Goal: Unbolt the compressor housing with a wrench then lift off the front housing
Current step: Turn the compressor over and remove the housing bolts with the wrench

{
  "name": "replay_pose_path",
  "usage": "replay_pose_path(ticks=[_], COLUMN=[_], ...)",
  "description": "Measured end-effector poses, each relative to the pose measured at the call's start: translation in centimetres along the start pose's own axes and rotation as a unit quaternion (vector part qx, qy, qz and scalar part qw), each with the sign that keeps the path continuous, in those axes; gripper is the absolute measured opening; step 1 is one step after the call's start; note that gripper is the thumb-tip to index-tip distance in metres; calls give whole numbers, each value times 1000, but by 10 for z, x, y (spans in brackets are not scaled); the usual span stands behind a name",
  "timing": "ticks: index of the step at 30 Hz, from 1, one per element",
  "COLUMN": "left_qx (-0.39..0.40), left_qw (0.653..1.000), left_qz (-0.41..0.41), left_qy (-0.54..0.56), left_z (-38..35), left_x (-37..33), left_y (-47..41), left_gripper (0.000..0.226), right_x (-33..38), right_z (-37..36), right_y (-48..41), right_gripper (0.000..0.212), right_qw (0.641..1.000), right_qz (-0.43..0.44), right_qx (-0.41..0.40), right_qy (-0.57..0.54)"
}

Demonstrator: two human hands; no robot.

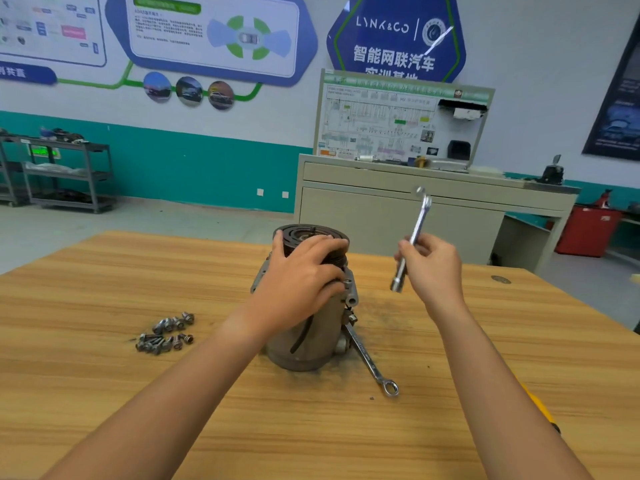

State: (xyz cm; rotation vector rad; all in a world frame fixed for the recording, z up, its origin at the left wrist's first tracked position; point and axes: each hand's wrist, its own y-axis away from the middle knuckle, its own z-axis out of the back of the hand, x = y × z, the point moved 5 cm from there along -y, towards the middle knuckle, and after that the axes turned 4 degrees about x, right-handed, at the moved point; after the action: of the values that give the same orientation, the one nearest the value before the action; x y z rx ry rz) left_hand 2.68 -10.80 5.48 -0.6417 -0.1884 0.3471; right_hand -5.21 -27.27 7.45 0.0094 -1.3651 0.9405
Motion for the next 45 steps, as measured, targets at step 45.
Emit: replay_pose_path(ticks=[45], left_qx=[35], left_qw=[929], left_qz=[278], left_qy=[243], left_z=[-49], left_x=[113], left_y=[139], left_gripper=[86], right_x=[-156], right_z=[94], right_y=[64], right_gripper=[48], right_qw=[799], right_qz=[-195], right_qx=[60], right_qy=[565])
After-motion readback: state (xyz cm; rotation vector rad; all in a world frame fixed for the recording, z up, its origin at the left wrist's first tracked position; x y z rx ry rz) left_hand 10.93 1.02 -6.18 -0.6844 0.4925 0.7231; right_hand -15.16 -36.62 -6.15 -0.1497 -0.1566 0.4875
